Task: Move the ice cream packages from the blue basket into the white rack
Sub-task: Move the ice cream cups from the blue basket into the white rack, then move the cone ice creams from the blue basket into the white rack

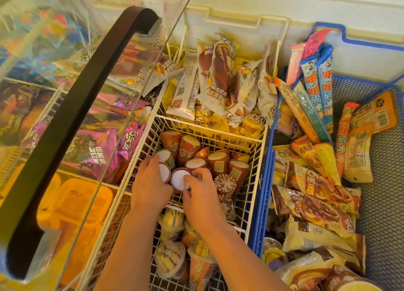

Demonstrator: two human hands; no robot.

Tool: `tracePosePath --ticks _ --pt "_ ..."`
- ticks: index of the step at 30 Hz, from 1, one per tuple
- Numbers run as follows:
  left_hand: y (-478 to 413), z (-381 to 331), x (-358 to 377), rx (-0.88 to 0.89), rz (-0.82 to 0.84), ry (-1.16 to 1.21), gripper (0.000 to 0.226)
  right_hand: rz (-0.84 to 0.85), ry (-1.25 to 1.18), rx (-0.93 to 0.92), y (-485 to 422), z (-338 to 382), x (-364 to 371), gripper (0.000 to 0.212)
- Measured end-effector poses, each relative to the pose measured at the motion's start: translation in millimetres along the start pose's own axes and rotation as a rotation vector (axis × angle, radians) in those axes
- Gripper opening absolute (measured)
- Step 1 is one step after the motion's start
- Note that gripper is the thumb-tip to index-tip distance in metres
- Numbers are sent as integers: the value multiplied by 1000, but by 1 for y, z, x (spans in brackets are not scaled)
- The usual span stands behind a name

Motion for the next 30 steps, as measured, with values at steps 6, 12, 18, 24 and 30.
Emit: tracePosePath --ticks 6,12,18,24,30 --pt "19 7 -16 -25 -186 20 60 -24 -156 107 2 -8 -3 11" --pt "31 2 -11 -80 -175 -68 34 92 6 40 -2 -1 -2 26" --pt "38 -6 -8 -62 -143 -54 39 51 -65 4 7 2 -15 33" --pt "66 -58 6 119 -224 157 20 -228 -192 36 40 -4 -76 26" --pt "77 -132 41 243 -115 196 18 -299 -131 116 69 -42 -144 26"
Point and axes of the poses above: each hand's wrist, its own y-axis away from the middle knuckle, its own x-axis out of the palm, z = x × y, the point moved 8 cm from there along -y, towards the middle knuckle, and after that the axes turned 11 degrees about z, right-handed, at the moved point
